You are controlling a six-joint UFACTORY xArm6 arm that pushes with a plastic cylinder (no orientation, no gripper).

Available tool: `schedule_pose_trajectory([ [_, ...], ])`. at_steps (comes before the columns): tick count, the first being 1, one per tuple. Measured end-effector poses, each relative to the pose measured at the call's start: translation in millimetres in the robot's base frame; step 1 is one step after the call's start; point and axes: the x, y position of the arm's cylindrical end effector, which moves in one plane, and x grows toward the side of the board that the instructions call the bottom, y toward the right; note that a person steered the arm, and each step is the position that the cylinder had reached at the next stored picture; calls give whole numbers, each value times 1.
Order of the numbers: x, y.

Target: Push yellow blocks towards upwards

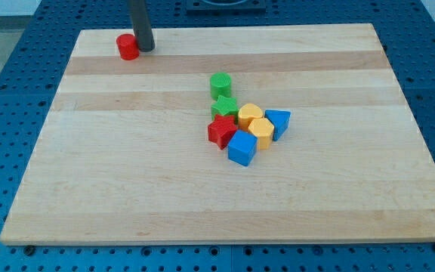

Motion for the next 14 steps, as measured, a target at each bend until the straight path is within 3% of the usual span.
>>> schedule_pose_trajectory([
  [3,0,-24],
  [4,41,-22],
  [5,136,-10],
  [6,189,0],
  [7,192,0],
  [8,266,6],
  [9,274,6],
  [10,317,63],
  [11,323,101],
  [12,323,185],
  [14,319,221],
])
